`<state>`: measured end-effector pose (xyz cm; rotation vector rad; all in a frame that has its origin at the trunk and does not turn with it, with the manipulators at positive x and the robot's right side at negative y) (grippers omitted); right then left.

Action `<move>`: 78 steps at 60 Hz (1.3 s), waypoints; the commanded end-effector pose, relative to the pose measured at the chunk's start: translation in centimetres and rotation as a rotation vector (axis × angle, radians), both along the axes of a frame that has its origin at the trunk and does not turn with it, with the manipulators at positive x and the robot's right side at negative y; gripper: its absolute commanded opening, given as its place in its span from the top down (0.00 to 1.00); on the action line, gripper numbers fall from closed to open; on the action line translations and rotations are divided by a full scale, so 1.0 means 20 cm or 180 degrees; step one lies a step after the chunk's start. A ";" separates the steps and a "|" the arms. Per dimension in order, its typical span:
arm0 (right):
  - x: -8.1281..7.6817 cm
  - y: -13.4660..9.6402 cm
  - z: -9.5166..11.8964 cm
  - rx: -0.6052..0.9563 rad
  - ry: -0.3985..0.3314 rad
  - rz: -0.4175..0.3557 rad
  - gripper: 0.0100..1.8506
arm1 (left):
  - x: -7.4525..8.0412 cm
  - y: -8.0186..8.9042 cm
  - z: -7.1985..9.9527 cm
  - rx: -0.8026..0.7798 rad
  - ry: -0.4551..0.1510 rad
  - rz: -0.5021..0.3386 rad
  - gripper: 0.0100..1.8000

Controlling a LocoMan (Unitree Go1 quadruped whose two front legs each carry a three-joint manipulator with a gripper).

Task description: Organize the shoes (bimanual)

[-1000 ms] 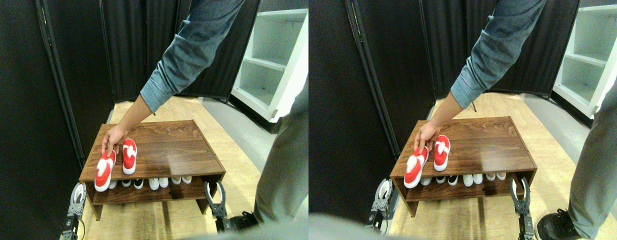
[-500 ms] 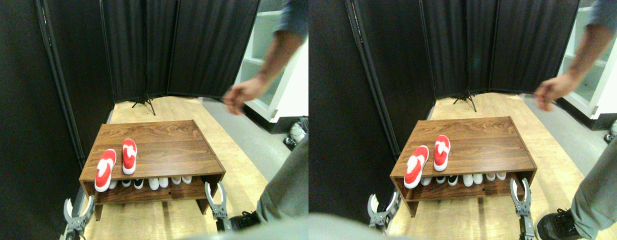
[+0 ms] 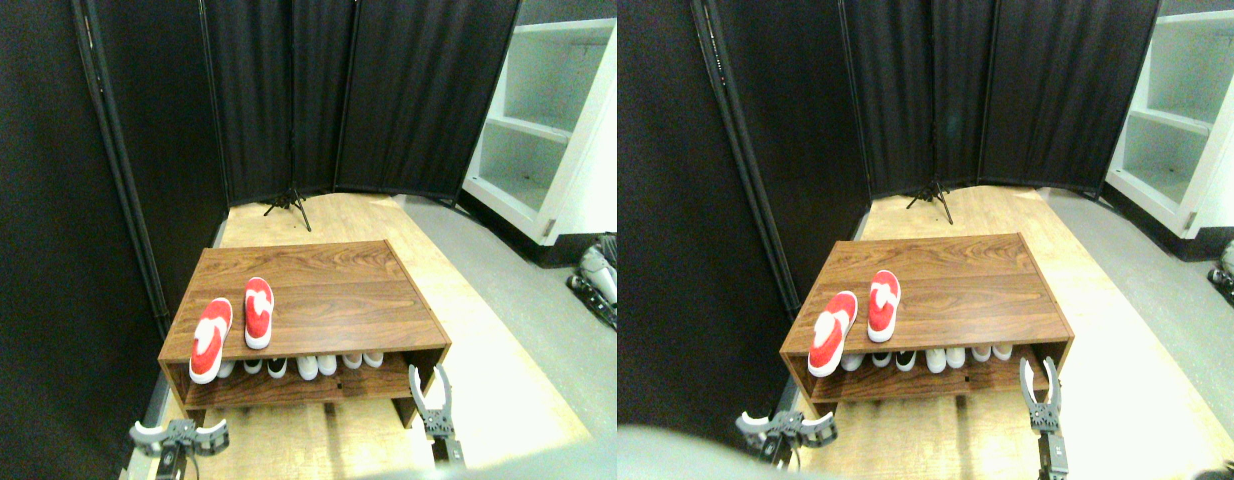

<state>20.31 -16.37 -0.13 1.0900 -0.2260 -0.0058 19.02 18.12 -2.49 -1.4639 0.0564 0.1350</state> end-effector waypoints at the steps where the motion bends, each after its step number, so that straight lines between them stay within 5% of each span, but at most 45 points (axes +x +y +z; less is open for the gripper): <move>1: 0.00 0.01 0.05 0.0025 -0.0192 0.0046 0.88 | 0.06 0.02 0.00 0.0021 -0.0078 0.0001 0.15; 18: -0.01 0.00 0.07 -0.0044 -0.0204 0.0055 0.87 | 0.29 0.06 -0.12 0.0048 0.0036 0.0057 0.18; 45: -0.04 -0.02 0.09 -0.0016 -0.0166 0.0052 0.86 | 0.52 0.03 -0.22 -0.0009 0.0208 0.0216 0.18; 68: -0.04 -0.01 0.10 0.0004 -0.0155 0.0040 0.86 | 0.57 0.03 -0.21 0.0007 0.0205 0.0180 0.18; 78: -0.04 -0.02 0.09 -0.0090 -0.0153 -0.0002 0.86 | 0.52 0.06 -0.19 0.0046 0.0179 0.0172 0.22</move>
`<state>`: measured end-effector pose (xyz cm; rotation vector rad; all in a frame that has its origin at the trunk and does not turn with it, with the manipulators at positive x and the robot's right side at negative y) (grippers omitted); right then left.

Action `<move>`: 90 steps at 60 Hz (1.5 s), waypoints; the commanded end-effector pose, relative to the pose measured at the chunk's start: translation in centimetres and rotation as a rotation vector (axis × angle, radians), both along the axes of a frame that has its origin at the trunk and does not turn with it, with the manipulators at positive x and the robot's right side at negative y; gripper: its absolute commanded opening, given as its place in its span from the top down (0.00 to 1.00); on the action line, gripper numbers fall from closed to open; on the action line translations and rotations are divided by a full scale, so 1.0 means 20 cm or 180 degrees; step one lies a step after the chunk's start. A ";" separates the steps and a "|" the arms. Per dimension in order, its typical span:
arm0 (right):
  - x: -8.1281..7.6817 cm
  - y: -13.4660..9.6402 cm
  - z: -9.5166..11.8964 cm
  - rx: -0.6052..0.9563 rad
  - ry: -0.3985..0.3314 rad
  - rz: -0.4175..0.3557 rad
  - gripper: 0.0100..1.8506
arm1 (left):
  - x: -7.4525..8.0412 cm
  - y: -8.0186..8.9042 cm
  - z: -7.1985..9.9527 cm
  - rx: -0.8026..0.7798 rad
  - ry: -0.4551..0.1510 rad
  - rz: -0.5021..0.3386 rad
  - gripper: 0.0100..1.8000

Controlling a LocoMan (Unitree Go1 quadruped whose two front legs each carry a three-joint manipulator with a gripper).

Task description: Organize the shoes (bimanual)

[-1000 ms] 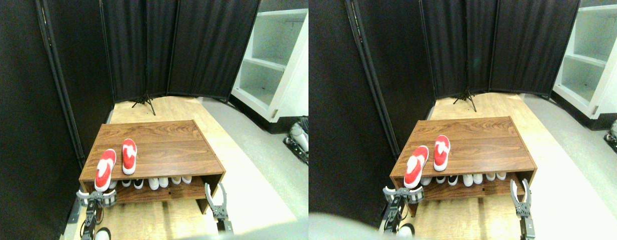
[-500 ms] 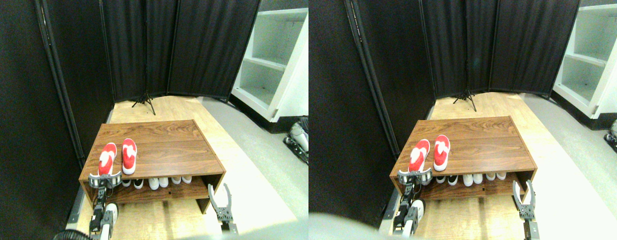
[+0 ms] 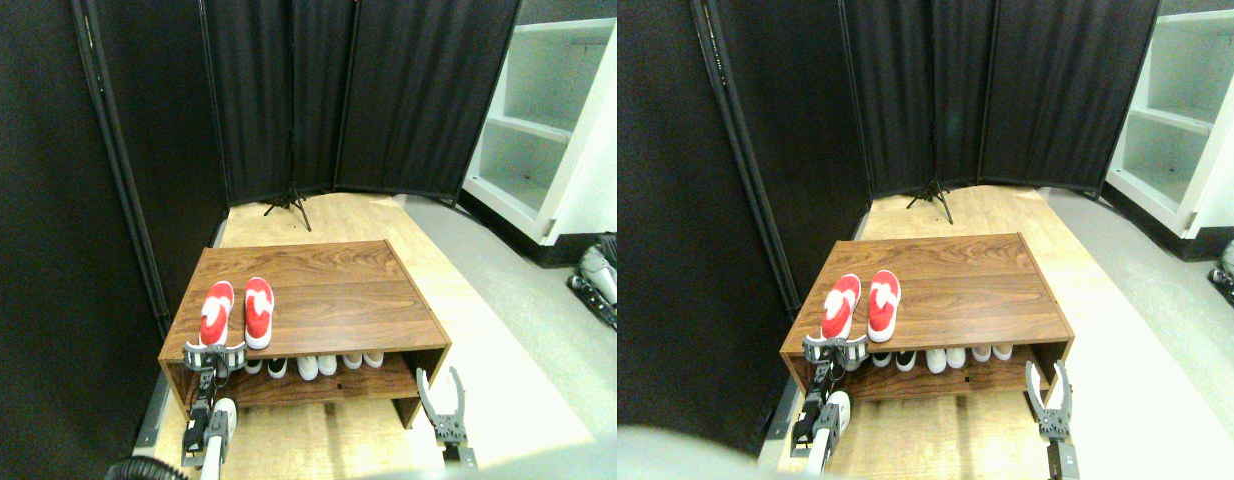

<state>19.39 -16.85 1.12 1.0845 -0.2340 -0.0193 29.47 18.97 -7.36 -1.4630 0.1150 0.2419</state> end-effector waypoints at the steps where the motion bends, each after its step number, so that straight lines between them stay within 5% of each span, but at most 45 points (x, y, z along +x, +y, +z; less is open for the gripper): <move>1: 0.00 0.01 0.03 -0.0068 -0.0157 0.0045 0.86 | -0.02 0.02 0.06 0.0078 -0.0167 0.0042 0.22; 20: 0.03 0.00 0.01 -0.0035 -0.0196 0.0044 0.87 | -0.31 0.15 0.16 0.0353 -0.0247 -0.0079 0.23; 32: 0.04 0.00 0.00 -0.0081 -0.0203 0.0019 0.87 | -0.36 0.31 0.28 0.0769 -0.0443 0.0152 0.44; 33: 0.04 0.00 0.00 -0.0075 -0.0203 0.0007 0.87 | -0.35 0.34 0.31 0.0989 -0.0512 0.0218 0.55; 39: 0.05 0.00 0.00 -0.0101 -0.0228 0.0022 0.87 | -0.32 0.41 0.37 0.1407 -0.0600 0.0400 0.75; 50: 0.05 -0.01 -0.01 -0.0093 -0.0222 0.0014 0.88 | -0.17 0.49 0.43 0.1673 -0.0741 0.0611 0.99; 70: 0.05 -0.02 0.00 -0.0060 -0.0198 0.0003 0.87 | 0.17 0.45 0.29 0.1994 -0.0447 0.0538 1.00; 90: 0.04 -0.03 0.00 0.0030 -0.0162 -0.0029 0.87 | 0.27 0.38 0.17 0.2152 -0.0074 0.0457 1.00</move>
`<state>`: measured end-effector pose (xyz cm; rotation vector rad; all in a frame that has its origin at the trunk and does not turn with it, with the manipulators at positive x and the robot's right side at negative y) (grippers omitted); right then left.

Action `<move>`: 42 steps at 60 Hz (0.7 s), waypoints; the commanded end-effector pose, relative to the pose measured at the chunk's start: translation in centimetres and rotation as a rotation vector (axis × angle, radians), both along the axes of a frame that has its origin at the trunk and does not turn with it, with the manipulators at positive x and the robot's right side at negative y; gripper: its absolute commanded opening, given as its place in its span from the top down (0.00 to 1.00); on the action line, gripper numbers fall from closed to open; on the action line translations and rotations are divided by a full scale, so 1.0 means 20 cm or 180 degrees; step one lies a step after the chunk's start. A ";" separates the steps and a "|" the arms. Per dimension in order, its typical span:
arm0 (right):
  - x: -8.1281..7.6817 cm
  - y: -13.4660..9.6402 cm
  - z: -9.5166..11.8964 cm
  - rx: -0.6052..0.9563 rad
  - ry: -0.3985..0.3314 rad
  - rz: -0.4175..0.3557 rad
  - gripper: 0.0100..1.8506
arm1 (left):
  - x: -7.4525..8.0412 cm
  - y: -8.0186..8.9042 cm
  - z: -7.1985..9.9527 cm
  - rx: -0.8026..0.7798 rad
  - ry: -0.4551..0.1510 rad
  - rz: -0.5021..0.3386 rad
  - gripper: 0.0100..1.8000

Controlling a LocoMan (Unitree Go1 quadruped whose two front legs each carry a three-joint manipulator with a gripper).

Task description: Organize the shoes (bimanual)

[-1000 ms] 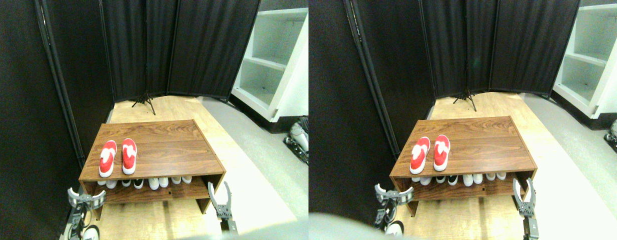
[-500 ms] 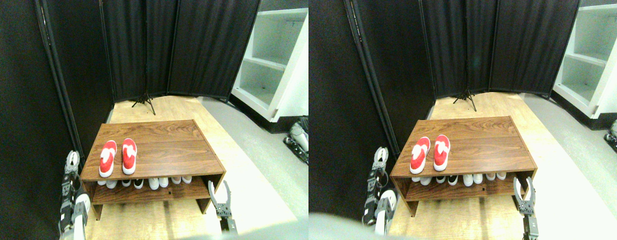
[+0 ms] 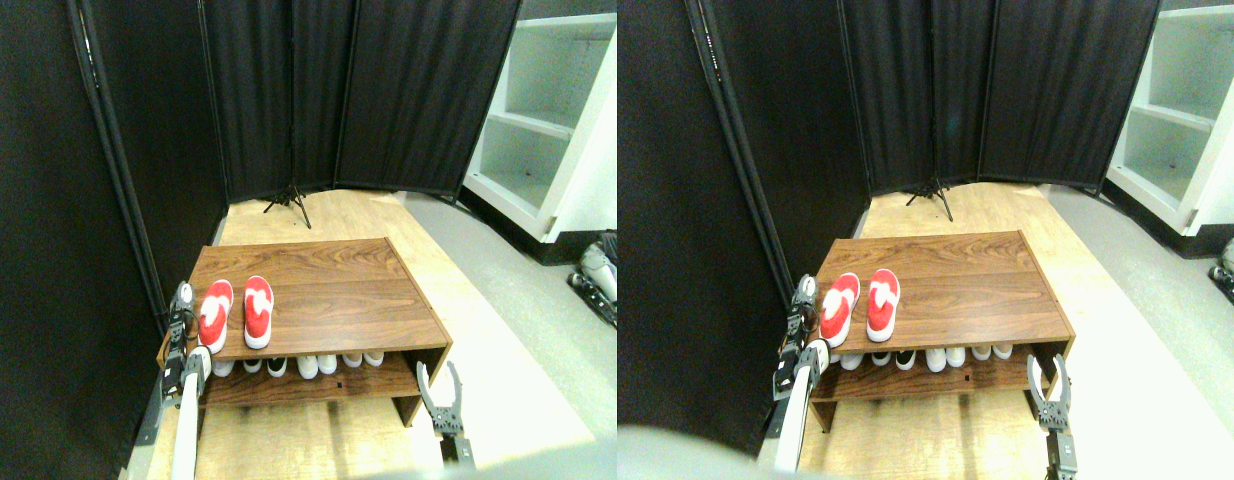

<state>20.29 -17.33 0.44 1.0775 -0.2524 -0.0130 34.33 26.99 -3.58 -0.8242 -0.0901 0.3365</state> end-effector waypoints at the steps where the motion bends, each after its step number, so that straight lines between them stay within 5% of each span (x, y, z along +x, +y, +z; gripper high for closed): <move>1: -0.01 -0.01 0.04 0.0027 -0.0105 -0.0023 0.87 | 0.02 -0.03 -0.02 0.0090 0.0051 0.0044 1.00; 18: -0.01 -0.01 0.05 0.0007 -0.0117 -0.0062 0.88 | 0.02 -0.11 -0.12 -0.0012 0.0206 0.0038 1.00; 42: 0.00 -0.01 0.05 -0.0056 -0.0139 -0.0066 0.87 | 0.04 -0.24 -0.12 -0.0189 0.0341 -0.0019 1.00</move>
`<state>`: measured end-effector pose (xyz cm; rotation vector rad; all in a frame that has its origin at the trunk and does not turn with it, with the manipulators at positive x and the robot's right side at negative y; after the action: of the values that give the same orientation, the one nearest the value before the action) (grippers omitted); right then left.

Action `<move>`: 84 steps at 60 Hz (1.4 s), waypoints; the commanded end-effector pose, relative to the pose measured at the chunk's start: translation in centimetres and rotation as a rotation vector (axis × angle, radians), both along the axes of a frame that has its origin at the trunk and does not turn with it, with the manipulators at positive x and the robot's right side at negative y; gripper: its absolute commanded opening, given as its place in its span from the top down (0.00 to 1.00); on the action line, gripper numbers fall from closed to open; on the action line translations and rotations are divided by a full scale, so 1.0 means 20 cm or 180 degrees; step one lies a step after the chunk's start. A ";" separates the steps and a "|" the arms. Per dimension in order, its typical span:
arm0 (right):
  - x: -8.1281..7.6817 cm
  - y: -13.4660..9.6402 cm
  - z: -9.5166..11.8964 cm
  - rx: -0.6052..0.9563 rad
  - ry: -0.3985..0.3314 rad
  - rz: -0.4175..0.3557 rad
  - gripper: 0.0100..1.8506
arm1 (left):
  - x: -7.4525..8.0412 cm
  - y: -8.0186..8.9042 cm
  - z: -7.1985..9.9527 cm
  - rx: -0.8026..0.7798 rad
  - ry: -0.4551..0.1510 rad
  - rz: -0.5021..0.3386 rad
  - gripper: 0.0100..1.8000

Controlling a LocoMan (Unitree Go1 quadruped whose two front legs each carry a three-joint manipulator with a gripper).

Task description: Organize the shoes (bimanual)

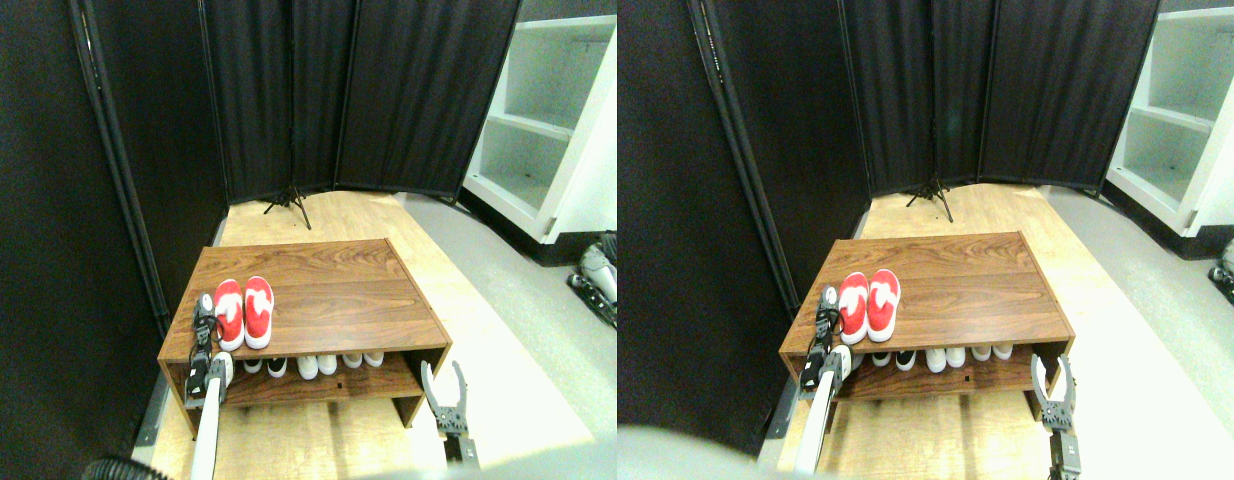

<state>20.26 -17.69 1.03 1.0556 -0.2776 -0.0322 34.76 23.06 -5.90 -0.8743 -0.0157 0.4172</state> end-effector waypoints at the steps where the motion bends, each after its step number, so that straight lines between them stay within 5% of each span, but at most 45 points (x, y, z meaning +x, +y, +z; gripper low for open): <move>1: 0.01 0.01 0.02 0.0011 -0.0110 0.0031 0.87 | 0.02 -0.06 0.01 -0.0020 0.0067 -0.0177 1.00; 18: 0.02 0.01 0.02 -0.0001 -0.0100 0.0055 0.86 | 0.03 -0.09 0.03 -0.0156 0.0039 -0.0226 1.00; 35: 0.02 0.02 0.02 0.0084 -0.0031 0.0017 0.87 | 0.01 0.19 0.07 0.0289 -0.0390 -0.0095 1.00; 42: 0.03 0.01 0.01 0.0067 -0.0062 0.0040 0.87 | -0.09 0.27 0.14 0.0347 -0.0500 -0.0193 1.00; 61: 0.02 0.03 0.00 0.0183 -0.0057 0.0075 0.87 | -0.38 0.28 0.33 -0.0079 -0.0875 -0.0434 1.00; 72: 0.02 0.03 -0.02 0.0054 -0.0125 0.0088 0.87 | -0.57 0.18 0.40 -0.0288 -0.1020 -0.0552 1.00; 84: 0.02 0.04 -0.03 0.0053 -0.0143 0.0080 0.88 | -0.71 0.07 0.37 -0.0505 -0.0997 -0.0575 1.00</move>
<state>20.52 -17.08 0.39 1.0534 -0.2920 0.0007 21.00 25.25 0.86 -1.1009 -0.1579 0.1410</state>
